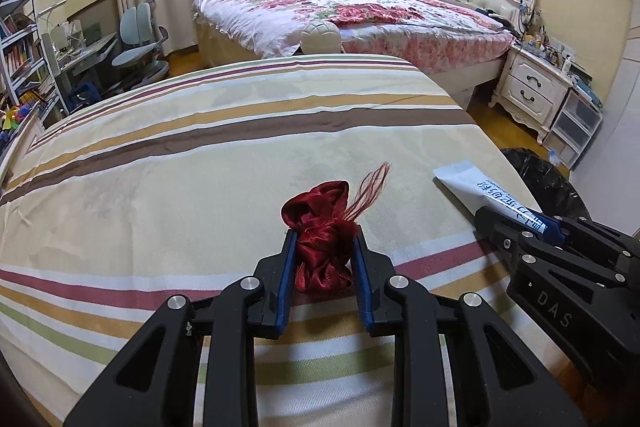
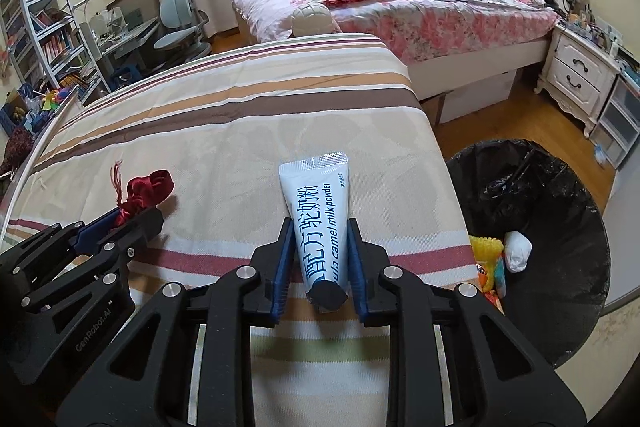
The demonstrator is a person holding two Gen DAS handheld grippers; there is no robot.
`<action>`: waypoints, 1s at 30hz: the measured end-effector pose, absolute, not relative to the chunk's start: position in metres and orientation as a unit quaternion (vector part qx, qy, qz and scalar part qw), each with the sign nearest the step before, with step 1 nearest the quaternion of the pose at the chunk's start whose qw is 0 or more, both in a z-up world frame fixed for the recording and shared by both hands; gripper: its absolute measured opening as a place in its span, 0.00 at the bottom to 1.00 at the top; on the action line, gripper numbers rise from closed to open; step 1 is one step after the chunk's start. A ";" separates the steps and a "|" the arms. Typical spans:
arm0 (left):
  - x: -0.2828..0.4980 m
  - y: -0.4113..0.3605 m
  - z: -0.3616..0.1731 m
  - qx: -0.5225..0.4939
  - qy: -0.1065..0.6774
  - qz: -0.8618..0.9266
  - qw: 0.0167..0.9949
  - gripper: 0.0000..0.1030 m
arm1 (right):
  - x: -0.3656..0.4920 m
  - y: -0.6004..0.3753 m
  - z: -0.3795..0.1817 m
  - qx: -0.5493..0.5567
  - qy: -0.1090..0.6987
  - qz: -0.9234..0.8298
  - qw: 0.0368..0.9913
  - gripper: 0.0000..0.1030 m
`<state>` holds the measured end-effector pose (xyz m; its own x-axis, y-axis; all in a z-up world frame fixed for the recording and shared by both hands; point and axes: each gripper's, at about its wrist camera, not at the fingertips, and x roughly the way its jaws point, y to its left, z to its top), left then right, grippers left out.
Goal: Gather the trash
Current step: 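Carry the red cloth and white tube over the bin with both tools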
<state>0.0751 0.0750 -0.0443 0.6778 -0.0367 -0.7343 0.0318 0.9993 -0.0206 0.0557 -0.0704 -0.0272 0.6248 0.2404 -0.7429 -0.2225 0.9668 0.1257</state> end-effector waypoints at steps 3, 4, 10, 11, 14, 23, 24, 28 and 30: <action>0.072 0.072 -0.043 -0.004 0.399 -0.021 0.917 0.26 | 0.050 -0.074 -0.024 0.014 0.410 0.127 0.903 0.24; 0.071 0.071 -0.042 -0.004 0.399 -0.022 0.917 0.26 | 0.048 -0.076 -0.023 0.014 0.408 0.127 0.904 0.24; 0.063 0.060 -0.037 0.000 0.391 -0.035 0.920 0.26 | 0.036 -0.088 -0.018 0.023 0.401 0.119 0.908 0.24; 0.062 0.056 -0.035 0.001 0.389 -0.039 0.920 0.26 | 0.035 -0.091 -0.018 0.025 0.401 0.116 0.908 0.24; 0.059 0.046 -0.034 0.007 0.385 -0.048 0.921 0.26 | 0.030 -0.103 -0.017 0.033 0.399 0.106 0.910 0.24; 0.057 0.008 -0.030 0.025 0.378 -0.083 0.922 0.26 | 0.023 -0.144 -0.012 0.051 0.386 0.069 0.918 0.24; 0.057 0.004 -0.030 0.027 0.376 -0.087 0.922 0.26 | 0.022 -0.148 -0.011 0.053 0.385 0.065 0.919 0.24; 0.059 -0.015 -0.029 0.034 0.374 -0.101 0.921 0.26 | 0.023 -0.167 -0.010 0.061 0.381 0.045 0.922 0.24; 0.061 -0.022 -0.028 0.035 0.372 -0.106 0.921 0.26 | 0.024 -0.177 -0.010 0.066 0.379 0.035 0.922 0.24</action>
<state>0.0613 -0.0220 -0.0278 0.7003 -0.1697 -0.6934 0.2217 0.9750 -0.0147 0.0243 -0.1770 -0.0101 0.7102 0.1146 -0.6946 -0.0152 0.9889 0.1476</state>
